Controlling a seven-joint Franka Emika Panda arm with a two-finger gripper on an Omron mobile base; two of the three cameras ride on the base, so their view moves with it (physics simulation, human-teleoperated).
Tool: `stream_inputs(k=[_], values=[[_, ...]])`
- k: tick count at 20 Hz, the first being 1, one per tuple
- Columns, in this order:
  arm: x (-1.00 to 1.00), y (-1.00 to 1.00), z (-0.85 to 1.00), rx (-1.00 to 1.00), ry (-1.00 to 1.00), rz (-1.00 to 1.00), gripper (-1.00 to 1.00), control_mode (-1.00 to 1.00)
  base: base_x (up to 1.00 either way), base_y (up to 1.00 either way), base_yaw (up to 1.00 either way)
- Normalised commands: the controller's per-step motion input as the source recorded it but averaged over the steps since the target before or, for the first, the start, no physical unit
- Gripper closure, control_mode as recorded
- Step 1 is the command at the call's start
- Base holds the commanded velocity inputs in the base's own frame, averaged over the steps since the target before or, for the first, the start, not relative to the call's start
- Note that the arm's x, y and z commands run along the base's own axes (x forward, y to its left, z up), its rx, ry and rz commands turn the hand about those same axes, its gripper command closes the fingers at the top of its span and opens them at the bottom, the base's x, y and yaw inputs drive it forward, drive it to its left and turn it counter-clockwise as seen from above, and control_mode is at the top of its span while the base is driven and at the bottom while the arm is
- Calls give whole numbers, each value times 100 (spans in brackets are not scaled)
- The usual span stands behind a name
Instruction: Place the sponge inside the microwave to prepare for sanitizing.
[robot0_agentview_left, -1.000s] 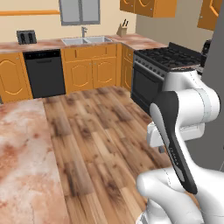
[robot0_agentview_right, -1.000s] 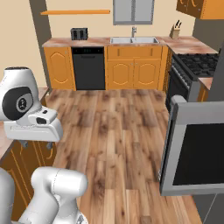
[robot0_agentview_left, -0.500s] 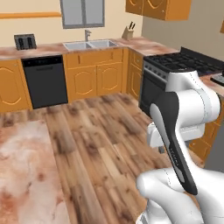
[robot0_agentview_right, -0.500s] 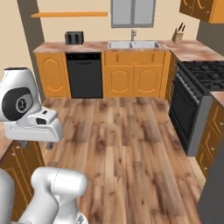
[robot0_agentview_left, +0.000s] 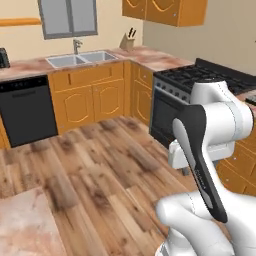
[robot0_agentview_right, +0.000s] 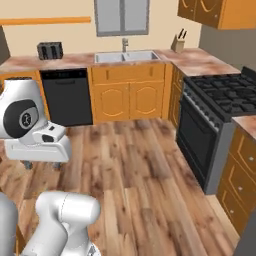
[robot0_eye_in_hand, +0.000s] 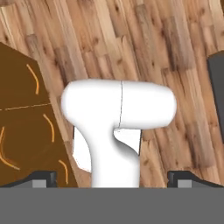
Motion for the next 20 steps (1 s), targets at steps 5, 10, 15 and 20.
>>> stream_inputs(k=[5,10,15,20], values=[[0,0,0,0,0,0,-100,100,73,0,-67],[0,0,0,0,0,0,-100,100,79,2,-67],[0,0,0,0,0,0,-100,100,89,4,-64],[0,0,0,0,0,0,-100,100,91,16,-66]])
